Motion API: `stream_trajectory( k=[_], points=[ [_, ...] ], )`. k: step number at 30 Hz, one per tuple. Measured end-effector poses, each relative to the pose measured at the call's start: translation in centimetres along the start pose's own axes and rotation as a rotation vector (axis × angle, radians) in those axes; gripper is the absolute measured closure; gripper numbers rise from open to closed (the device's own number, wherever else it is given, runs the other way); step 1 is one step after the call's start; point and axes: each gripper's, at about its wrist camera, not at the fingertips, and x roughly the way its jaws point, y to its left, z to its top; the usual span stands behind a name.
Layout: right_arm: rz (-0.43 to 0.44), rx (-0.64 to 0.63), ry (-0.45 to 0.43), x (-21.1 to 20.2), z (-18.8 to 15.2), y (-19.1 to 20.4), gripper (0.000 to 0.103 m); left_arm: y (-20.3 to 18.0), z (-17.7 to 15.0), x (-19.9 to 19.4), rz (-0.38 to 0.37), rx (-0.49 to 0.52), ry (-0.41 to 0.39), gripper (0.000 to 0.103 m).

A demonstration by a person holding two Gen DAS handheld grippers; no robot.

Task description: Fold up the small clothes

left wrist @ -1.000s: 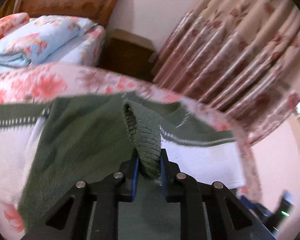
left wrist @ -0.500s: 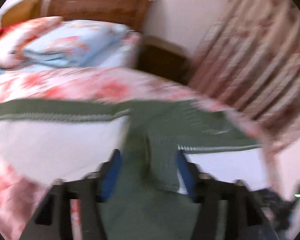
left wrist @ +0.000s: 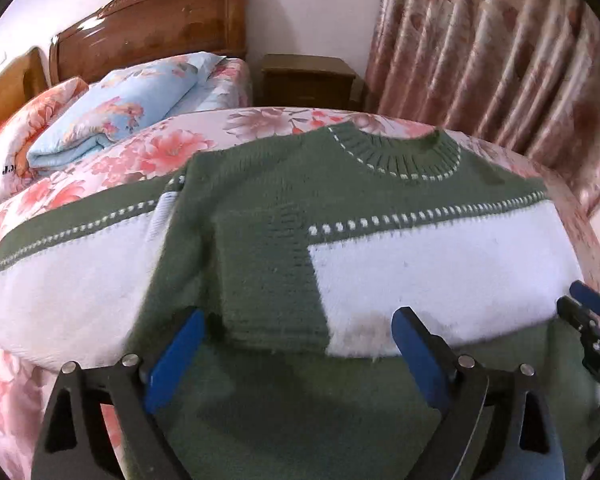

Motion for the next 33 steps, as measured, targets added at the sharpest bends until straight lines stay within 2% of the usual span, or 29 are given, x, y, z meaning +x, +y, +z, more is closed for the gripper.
stream_trajectory(
  k=[3,6,8,9,13,14,18,23,26,27,30,33],
  points=[
    [0.017,-0.006,-0.013,-1.4,-1.3,-0.8,0.068,3.8,-1.1,-3.1,-0.031,-0.16,-0.099,0.0],
    [0.027,0.039,-0.125,-4.6,-1.7,-1.5,0.066,9.9,-3.1,-6.0,-0.036,-0.397,-0.171,0.0],
    [0.048,0.024,-0.158,-5.3,-1.7,-0.8,0.066,14.4,-5.2,-7.4,-0.062,-0.557,-0.2,0.0],
    [0.059,0.015,-0.152,-5.0,-1.6,-0.4,0.066,17.2,-6.3,-8.0,-0.061,-0.637,-0.208,0.0],
    [0.061,0.03,-0.097,-2.3,-2.9,0.7,0.066,25.8,-9.5,-9.4,-0.025,-0.851,-0.236,0.0],
    [0.059,0.033,-0.047,-1.3,-3.1,0.8,0.066,27.4,-10.1,-9.6,-0.018,-0.895,-0.243,0.0],
    [0.078,0.061,-0.041,-1.1,-3.0,0.1,0.066,33.8,-11.1,-8.7,0.007,-1.062,-0.21,0.0],
    [0.076,0.064,-0.041,-1.2,-3.0,0.3,0.066,37.0,-9.7,-6.8,-0.003,-1.155,-0.231,0.0],
    [0.084,0.071,-0.042,-1.1,-3.1,0.1,0.066,38.5,-9.3,-5.6,-0.036,-1.207,-0.192,0.0],
    [0.086,0.074,-0.043,-1.2,-3.1,0.0,0.066,38.1,-9.1,-6.4,-0.019,-1.209,-0.251,0.0],
    [0.091,0.082,-0.045,-1.3,-3.2,-0.2,0.066,33.8,-6.5,-10.0,0.007,-1.069,-0.399,0.0],
    [0.101,0.101,-0.049,-1.3,-3.2,-0.5,0.066,26.6,-2.0,-13.2,-0.075,-0.875,-0.499,0.0]
  ],
)
